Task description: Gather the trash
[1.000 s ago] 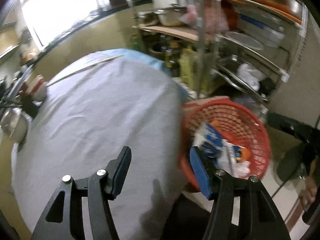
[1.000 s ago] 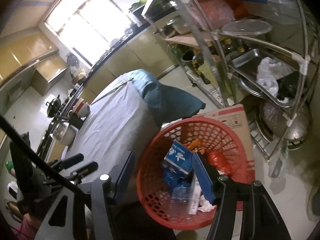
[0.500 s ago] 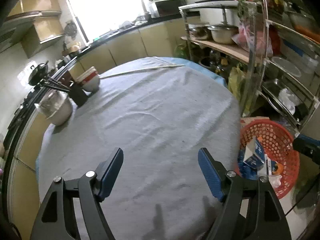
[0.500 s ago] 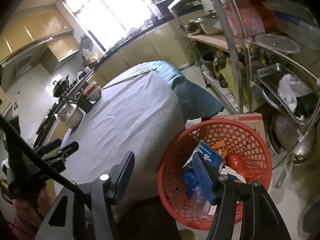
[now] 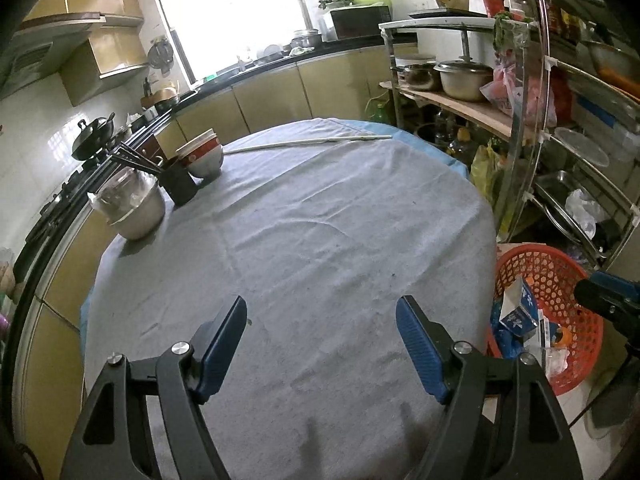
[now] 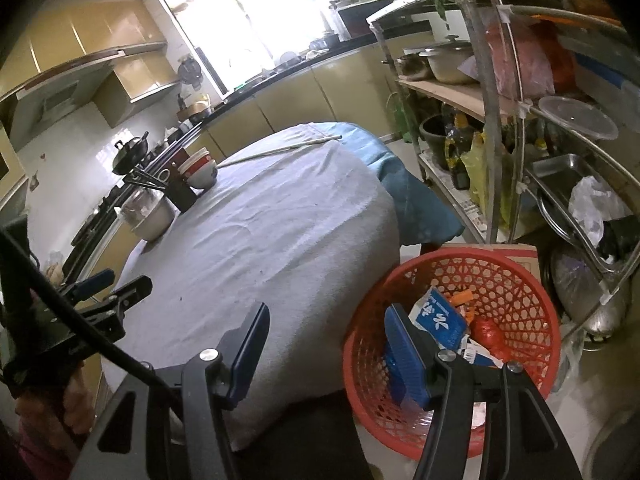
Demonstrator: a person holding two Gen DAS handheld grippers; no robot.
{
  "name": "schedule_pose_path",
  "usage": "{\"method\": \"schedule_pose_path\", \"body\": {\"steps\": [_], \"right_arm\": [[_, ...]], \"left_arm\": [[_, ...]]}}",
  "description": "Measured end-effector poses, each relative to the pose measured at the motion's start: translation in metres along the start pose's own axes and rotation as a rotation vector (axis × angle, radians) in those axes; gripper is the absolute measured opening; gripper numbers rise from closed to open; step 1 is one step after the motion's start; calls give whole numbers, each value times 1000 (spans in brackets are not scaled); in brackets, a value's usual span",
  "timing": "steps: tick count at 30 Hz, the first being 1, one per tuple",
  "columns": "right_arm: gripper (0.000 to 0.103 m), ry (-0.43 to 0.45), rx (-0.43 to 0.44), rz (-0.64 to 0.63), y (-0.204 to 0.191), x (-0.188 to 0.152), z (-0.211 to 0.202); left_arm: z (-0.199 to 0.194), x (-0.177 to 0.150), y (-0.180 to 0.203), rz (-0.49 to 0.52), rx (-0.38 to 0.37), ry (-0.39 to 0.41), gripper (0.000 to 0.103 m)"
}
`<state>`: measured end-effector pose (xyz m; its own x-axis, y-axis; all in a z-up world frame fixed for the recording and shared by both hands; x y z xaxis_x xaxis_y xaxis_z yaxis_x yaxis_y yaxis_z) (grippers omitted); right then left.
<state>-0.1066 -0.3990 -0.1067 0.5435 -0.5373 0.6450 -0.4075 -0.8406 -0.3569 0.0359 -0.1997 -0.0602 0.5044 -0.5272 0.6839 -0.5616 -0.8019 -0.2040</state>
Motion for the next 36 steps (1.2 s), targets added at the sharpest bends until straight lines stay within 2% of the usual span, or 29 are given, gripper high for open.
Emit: {"method": "schedule_pose_path", "body": {"steps": [12, 36], "right_arm": [[64, 13, 14, -79, -39, 5, 3], [64, 82, 31, -221, -97, 5, 0]], "left_arm": [[-4, -5, -36, -81, 11, 2, 78], [-12, -15, -78, -179, 55, 12, 78]]}}
Point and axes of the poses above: each gripper's, at about its wrist camera, not at the fingertips, and z roughly the way its jaws point, y to its right, x to its top, the point moved 1 cm from there along z, roughly the way its jaws point, and after that the axes turned 2 degrees about -z, right-handed, at the moved point
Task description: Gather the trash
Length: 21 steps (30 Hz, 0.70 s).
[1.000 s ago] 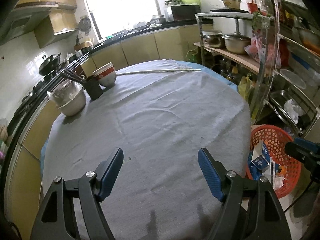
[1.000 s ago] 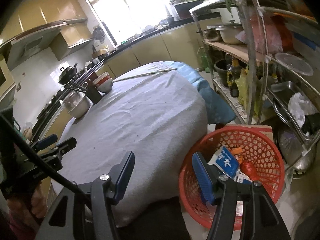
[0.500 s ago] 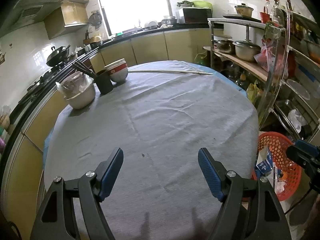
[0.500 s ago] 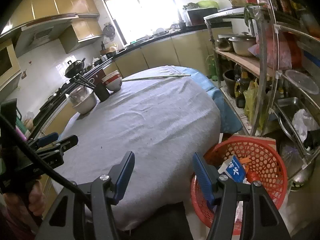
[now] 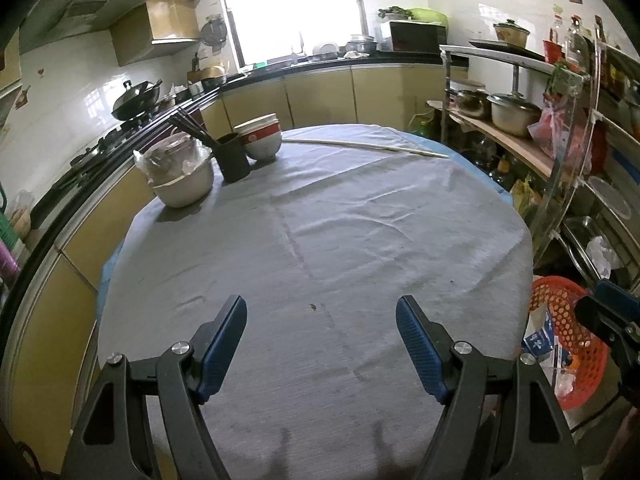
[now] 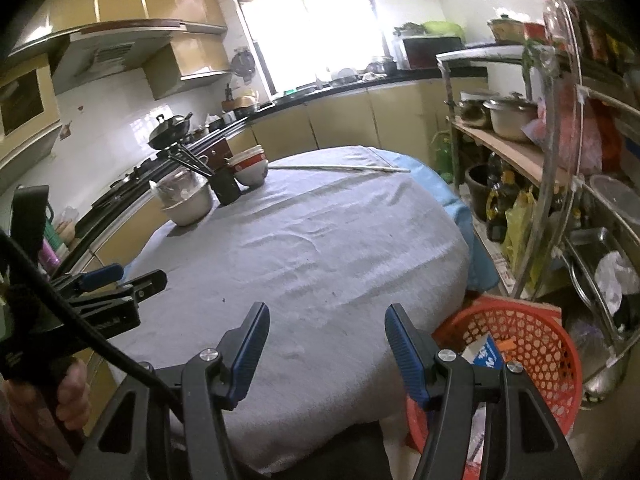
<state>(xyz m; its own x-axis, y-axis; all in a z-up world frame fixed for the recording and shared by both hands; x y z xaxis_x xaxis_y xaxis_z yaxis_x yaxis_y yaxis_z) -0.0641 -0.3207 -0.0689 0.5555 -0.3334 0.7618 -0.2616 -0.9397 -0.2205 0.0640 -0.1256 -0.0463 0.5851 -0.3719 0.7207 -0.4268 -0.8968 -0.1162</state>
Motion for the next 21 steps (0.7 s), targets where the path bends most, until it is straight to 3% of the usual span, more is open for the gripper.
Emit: {"method": "schedule_pose_path", "body": {"steps": [8, 21], "right_arm": [[64, 20, -17, -71, -17, -4, -8], [65, 101, 20, -32, -12, -20, -52]], "left_arm": [[-8, -2, -4, -8, 11, 11, 78], [-57, -16, 5, -2, 56, 77, 78]]}}
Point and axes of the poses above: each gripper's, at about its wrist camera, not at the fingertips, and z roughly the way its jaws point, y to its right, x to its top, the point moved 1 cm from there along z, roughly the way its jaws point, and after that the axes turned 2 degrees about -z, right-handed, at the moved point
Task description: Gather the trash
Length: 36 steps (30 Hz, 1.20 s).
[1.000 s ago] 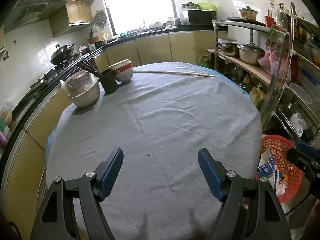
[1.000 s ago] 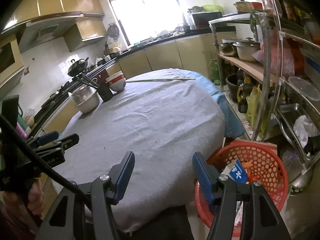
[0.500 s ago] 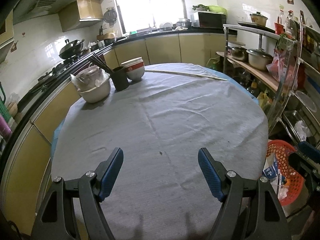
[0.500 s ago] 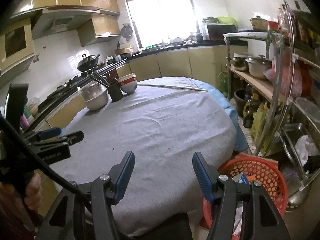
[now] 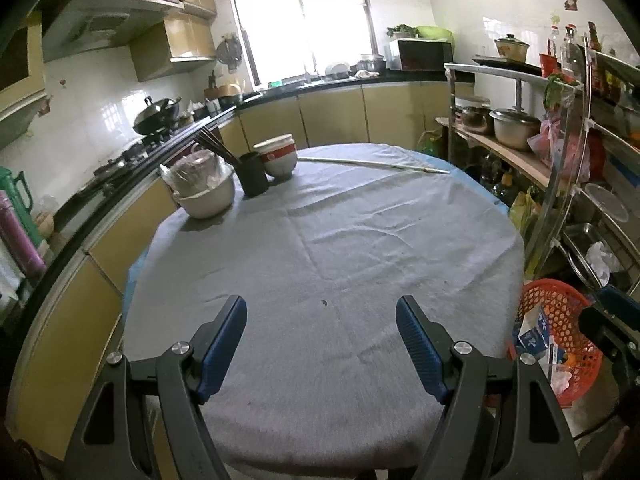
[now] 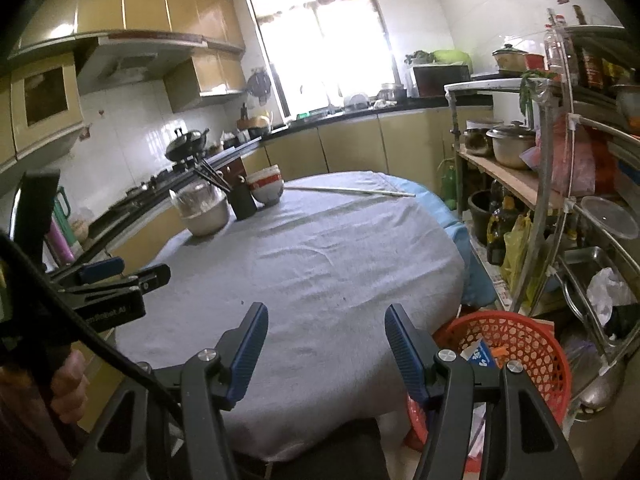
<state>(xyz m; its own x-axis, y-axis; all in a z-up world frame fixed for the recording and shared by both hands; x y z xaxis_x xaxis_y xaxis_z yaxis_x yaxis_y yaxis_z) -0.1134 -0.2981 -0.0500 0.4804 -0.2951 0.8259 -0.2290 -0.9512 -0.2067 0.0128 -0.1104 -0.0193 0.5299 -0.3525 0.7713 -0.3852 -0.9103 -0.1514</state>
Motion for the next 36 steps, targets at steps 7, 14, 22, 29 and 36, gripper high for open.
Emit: {"method": "schedule_pose_path", "body": {"steps": [7, 14, 22, 29, 36], "right_arm": [[65, 39, 25, 10, 0, -12, -28], [65, 78, 28, 5, -1, -17, -52], [65, 123, 27, 26, 3, -19, -79], [66, 168, 27, 15, -5, -19, -103], [68, 205, 31, 2, -15, -18, -121]], "left_arm": [[-29, -11, 6, 12, 19, 24, 78], [-55, -16, 8, 10, 31, 61, 78], [-78, -20, 12, 19, 39, 98, 78], [-98, -22, 6, 4, 43, 122, 78], [-116, -26, -2, -10, 52, 152, 78]]}}
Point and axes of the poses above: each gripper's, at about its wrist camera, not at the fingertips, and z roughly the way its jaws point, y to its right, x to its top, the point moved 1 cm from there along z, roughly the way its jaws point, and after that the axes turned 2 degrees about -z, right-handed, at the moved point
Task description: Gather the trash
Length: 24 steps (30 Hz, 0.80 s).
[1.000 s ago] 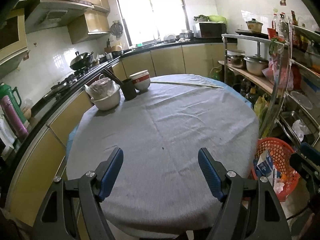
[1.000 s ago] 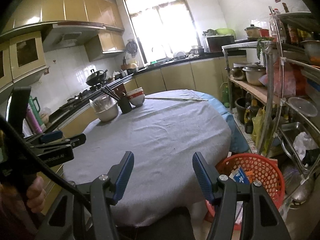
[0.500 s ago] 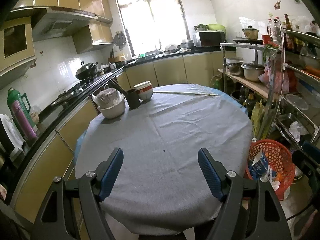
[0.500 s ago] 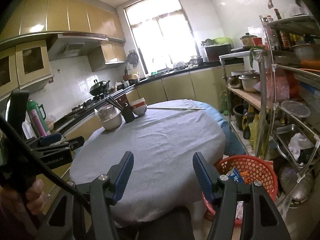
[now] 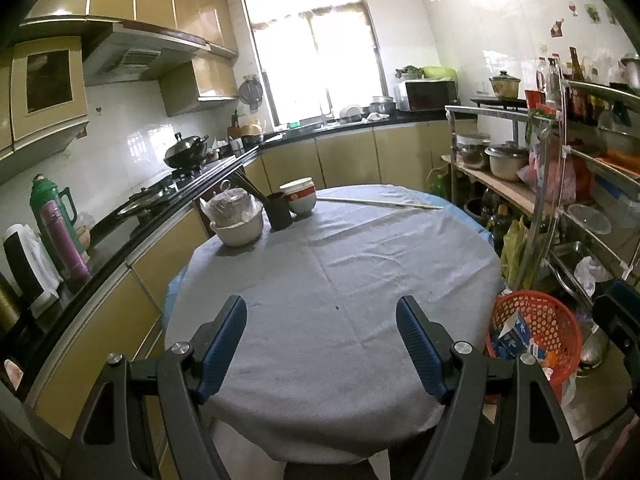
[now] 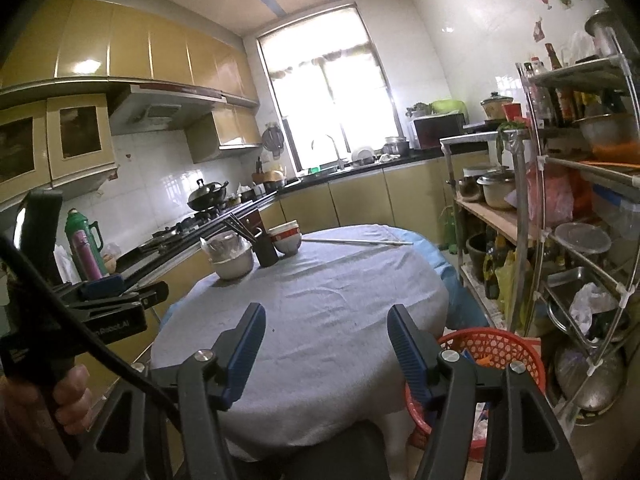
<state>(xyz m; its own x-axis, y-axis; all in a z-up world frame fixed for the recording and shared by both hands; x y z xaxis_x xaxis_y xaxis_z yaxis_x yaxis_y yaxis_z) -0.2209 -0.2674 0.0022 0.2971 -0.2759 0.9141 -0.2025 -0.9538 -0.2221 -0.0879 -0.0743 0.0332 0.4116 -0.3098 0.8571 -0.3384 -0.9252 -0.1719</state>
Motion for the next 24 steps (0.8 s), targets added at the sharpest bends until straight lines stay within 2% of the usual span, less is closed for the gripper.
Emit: {"method": "schedule_pose_path", "body": {"steps": [24], "right_arm": [[68, -4, -1, 12, -2, -4, -1]], "left_arm": [[-14, -4, -9, 1, 10, 27, 78]]}}
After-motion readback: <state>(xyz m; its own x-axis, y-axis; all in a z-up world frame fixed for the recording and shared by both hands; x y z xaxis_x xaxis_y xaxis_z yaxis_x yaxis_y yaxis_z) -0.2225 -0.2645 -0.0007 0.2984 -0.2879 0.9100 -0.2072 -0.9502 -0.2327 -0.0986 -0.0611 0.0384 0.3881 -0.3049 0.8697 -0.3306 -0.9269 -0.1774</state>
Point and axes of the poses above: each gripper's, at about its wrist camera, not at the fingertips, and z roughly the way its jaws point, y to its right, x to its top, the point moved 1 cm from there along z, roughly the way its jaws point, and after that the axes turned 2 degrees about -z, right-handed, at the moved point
